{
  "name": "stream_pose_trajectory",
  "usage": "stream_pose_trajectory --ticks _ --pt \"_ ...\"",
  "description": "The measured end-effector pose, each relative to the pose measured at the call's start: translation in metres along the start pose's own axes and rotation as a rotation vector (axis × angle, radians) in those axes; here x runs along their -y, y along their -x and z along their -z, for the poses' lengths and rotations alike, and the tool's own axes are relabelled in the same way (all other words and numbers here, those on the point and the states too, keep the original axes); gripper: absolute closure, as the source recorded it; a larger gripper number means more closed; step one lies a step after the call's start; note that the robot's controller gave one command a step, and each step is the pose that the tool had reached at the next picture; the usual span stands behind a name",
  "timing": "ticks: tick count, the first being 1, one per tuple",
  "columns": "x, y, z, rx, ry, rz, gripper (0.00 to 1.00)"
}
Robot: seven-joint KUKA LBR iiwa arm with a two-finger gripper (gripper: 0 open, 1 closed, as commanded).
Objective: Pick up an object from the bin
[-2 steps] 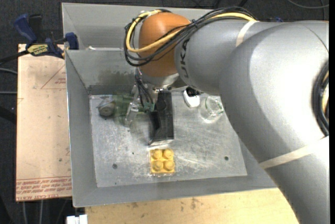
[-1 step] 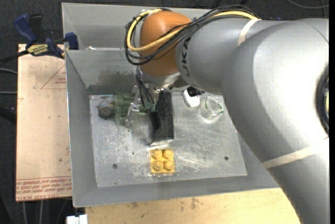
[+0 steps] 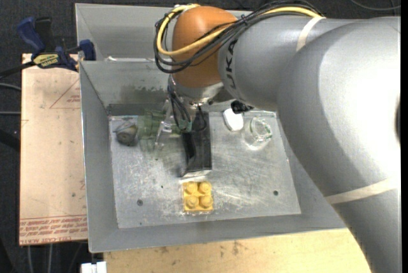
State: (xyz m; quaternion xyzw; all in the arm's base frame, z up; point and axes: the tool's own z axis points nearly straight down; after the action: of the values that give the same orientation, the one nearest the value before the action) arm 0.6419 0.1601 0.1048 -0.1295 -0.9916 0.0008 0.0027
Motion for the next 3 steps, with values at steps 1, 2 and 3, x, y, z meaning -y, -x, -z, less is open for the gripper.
stream_pose_trajectory --ticks 1,2,3 --pt "-0.001 0.001 0.018 0.006 0.003 0.000 1.00" --pt "-0.001 0.002 0.032 0.008 0.004 0.000 1.00" --pt "-0.001 0.002 0.041 0.008 0.005 0.000 1.00"
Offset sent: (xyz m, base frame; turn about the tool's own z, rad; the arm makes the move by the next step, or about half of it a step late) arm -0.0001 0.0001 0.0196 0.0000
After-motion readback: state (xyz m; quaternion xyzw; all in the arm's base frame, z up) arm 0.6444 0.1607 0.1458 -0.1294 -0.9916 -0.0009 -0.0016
